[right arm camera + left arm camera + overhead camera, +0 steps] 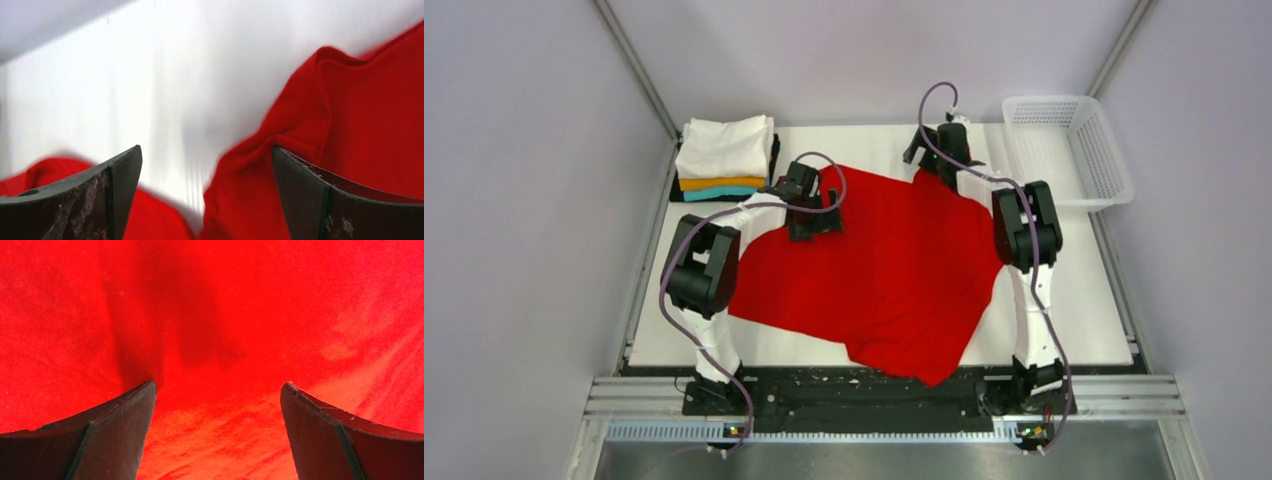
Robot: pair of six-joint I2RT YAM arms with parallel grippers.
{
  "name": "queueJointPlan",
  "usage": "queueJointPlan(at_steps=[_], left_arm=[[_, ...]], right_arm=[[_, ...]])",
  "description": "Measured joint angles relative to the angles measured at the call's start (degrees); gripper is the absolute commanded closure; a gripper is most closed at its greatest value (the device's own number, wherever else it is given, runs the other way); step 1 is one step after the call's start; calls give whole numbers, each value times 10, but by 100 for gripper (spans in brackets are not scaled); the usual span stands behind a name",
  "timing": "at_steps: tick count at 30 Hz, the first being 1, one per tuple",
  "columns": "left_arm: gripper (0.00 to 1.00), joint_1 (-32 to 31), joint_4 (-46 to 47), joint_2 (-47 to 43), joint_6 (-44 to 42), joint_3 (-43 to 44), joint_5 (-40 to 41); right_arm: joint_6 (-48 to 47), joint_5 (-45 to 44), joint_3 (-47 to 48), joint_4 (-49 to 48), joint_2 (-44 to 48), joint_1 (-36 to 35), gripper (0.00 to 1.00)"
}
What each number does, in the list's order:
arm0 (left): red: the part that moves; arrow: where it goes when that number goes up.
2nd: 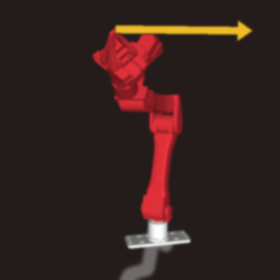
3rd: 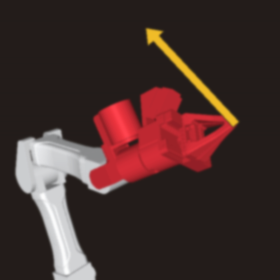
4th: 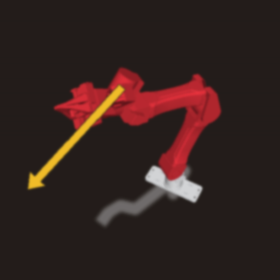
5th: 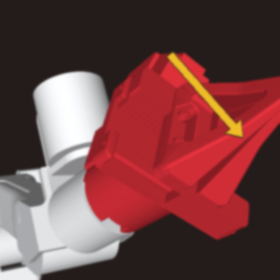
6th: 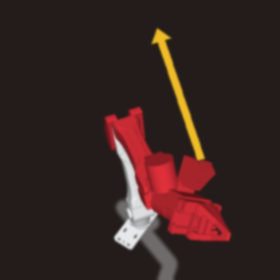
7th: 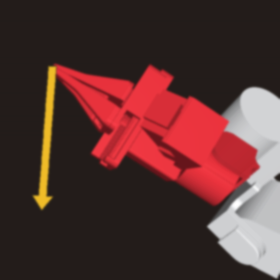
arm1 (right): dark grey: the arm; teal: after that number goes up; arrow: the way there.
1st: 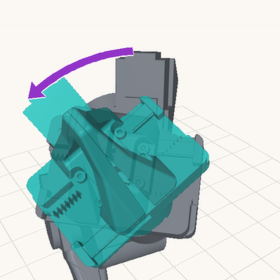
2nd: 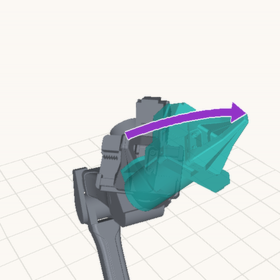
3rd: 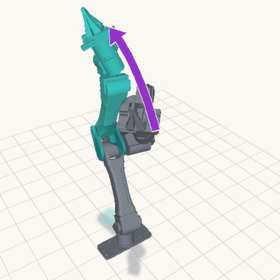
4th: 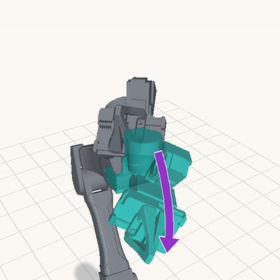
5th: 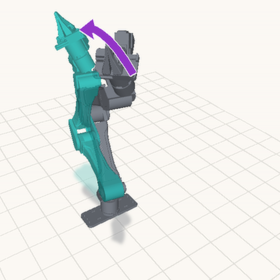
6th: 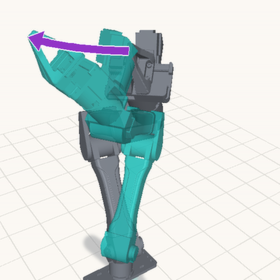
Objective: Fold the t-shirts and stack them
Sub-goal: Flatten out the tshirt
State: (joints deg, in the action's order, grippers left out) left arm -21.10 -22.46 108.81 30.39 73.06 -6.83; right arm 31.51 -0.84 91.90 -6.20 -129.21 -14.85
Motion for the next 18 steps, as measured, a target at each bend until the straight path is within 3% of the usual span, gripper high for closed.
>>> queueJointPlan(at_steps=[4, 8, 11, 14, 18], left_arm=[[2, 0, 18, -10, 8, -20, -1], [2, 0, 26, -15, 12, -29, 0], [2, 0, 27, -16, 13, -30, 1], [1, 0, 25, -17, 15, -28, 2], [1, 0, -5, -8, 21, -3, 15]], right_arm=[[-5, -19, 140, -8, -90, 0, 1], [-22, -24, 378, 23, -220, 0, 1], [-40, -23, 466, 55, -258, 0, 1], [-64, -21, 430, 70, -231, 0, 1], [-92, -13, 247, 106, -103, 0, 1]])
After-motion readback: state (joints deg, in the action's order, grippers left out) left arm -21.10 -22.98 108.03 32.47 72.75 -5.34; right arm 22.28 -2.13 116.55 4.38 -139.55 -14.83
